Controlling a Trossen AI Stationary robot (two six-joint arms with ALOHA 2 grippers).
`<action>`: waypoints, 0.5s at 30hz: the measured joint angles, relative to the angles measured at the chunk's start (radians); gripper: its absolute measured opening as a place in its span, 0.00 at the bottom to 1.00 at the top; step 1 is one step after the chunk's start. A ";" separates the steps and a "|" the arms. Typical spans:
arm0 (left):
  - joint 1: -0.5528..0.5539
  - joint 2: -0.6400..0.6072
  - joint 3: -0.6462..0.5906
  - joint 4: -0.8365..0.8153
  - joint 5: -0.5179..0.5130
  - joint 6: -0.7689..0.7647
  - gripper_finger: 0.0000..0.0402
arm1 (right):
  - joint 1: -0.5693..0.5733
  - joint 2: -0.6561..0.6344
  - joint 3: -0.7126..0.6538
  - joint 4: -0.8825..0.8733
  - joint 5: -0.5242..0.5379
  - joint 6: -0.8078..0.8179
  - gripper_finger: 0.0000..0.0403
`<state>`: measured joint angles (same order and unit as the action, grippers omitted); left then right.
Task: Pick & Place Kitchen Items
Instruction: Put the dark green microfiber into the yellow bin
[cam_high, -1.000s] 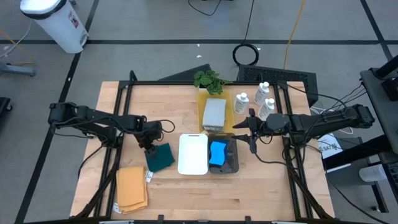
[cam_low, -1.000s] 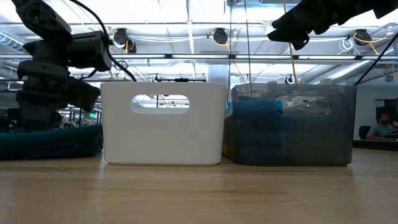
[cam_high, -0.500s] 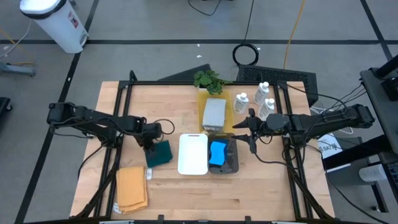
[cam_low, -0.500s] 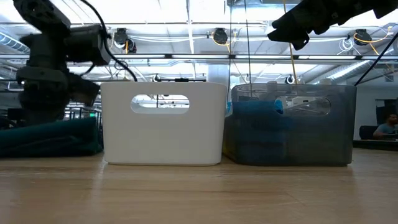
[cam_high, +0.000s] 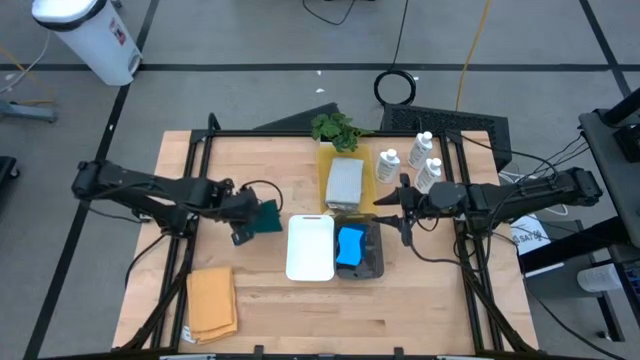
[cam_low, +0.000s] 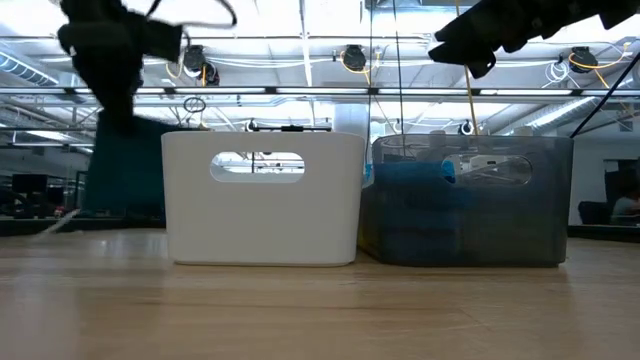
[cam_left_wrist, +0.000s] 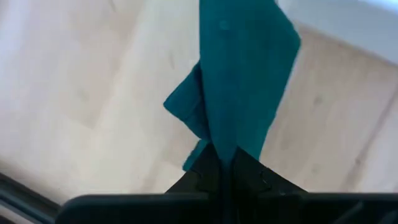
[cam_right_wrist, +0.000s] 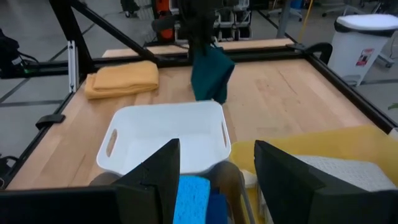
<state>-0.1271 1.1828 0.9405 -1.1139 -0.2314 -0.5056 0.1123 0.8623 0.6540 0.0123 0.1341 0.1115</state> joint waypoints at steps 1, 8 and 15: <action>-0.016 0.000 0.017 0.005 -0.044 0.016 0.03 | 0.000 0.000 0.000 0.009 0.000 -0.001 0.43; -0.113 0.000 0.064 0.009 -0.348 -0.055 0.03 | 0.000 0.000 -0.001 0.062 0.001 -0.019 0.43; -0.148 0.027 0.064 0.082 -0.500 -0.040 0.03 | 0.000 0.003 -0.136 0.369 0.000 -0.009 0.43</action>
<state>-0.2748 1.2099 1.0046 -1.0320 -0.7310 -0.5456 0.1120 0.8654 0.5177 0.3813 0.1345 0.1022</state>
